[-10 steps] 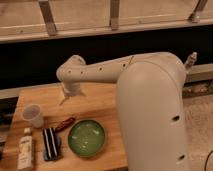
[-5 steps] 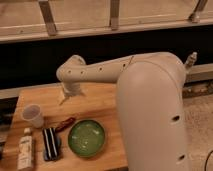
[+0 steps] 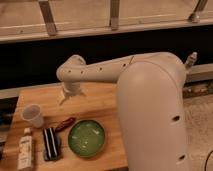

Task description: Place the bottle in the ceramic bowl

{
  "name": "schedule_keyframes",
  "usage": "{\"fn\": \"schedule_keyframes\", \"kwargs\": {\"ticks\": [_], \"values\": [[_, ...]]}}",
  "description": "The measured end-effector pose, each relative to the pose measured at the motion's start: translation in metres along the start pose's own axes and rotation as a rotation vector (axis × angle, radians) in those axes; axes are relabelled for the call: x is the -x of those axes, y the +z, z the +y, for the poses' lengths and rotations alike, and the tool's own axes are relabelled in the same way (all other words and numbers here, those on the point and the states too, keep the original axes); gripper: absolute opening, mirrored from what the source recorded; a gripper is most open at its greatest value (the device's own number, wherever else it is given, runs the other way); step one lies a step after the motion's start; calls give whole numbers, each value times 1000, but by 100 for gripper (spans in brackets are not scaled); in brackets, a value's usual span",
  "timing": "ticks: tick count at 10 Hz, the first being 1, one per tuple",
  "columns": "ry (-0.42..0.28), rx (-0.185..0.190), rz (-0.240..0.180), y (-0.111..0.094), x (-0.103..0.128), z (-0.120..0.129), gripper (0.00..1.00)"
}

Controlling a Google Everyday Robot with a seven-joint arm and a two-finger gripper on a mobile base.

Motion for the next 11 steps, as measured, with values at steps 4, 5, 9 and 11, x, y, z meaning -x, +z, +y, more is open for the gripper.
{"fn": "schedule_keyframes", "kwargs": {"ticks": [4,5,9,11], "values": [[-123,69,26,-2,24,51,78],[-173,81,37,0,31,82,78],[-265,100,68,2,28,178,78],[-261,95,67,3,28,175,78]]}}
